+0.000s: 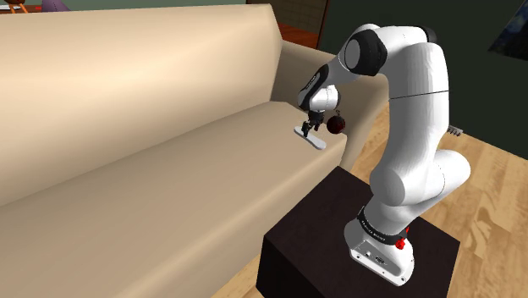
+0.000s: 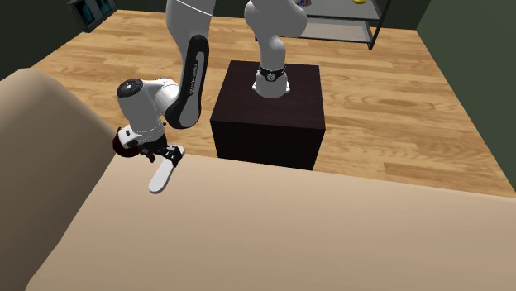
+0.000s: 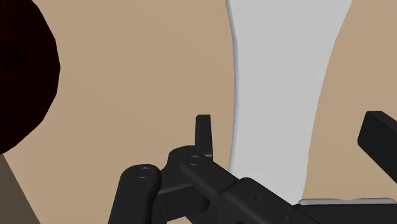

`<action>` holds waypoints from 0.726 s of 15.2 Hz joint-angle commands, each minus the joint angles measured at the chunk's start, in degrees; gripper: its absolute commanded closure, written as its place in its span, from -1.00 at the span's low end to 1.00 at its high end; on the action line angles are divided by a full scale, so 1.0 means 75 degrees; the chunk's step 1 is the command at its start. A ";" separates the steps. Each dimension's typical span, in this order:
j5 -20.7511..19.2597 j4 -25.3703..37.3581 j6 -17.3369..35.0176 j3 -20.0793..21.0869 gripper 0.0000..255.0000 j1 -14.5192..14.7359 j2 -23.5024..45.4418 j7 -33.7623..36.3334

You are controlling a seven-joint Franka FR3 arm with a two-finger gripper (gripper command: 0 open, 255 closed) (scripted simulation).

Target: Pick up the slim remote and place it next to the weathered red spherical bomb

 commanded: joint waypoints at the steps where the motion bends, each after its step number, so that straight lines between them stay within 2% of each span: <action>1: 0.0000 0.0000 0.0000 0.0000 -1.00 0.0000 0.0000 0.0000; 3: 0.0000 0.0000 0.0000 0.0000 -1.00 0.0000 0.0000 0.0000; 7: -0.0222 -0.0197 -0.0644 -0.0210 -1.00 0.0186 -0.0844 0.0152; 11: -0.0224 -0.0198 -0.0643 -0.0209 -1.00 0.0185 -0.0844 0.0153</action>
